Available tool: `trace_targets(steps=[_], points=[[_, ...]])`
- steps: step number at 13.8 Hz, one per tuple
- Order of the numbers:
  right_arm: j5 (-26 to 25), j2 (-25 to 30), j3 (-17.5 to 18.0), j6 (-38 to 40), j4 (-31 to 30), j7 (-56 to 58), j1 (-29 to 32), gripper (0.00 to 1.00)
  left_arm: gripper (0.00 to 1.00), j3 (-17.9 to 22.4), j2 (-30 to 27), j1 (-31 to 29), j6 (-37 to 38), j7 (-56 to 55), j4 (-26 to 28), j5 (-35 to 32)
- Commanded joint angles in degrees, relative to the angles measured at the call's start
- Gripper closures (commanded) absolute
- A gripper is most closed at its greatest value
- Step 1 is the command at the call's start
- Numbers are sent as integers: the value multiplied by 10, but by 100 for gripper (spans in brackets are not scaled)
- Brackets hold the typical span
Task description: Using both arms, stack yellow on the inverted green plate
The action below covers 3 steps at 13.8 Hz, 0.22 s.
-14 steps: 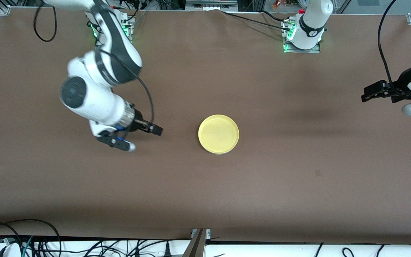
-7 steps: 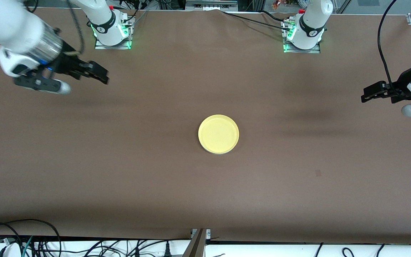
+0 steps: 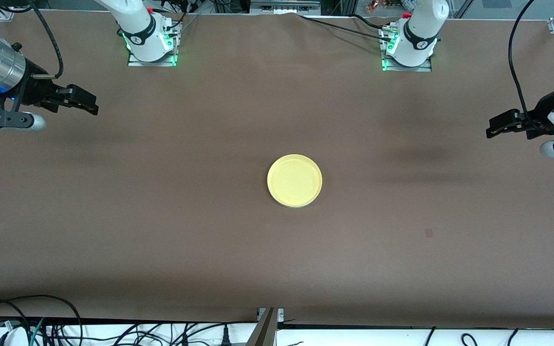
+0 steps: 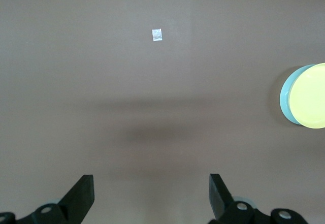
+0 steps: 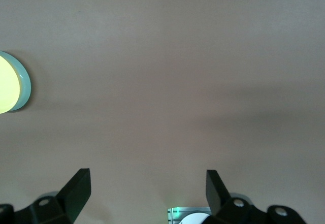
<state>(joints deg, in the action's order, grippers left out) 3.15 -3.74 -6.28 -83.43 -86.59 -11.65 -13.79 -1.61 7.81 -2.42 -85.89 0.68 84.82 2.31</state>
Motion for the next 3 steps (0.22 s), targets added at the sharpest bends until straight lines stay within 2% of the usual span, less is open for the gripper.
trace_targets(steps=[1,3], points=[[-12,3,14,1,15,9,11,0,0,1,7,0,5,4,-17,7],[-15,1,14,-2,15,9,11,0,0,0,7,1,5,4,-17,7]])
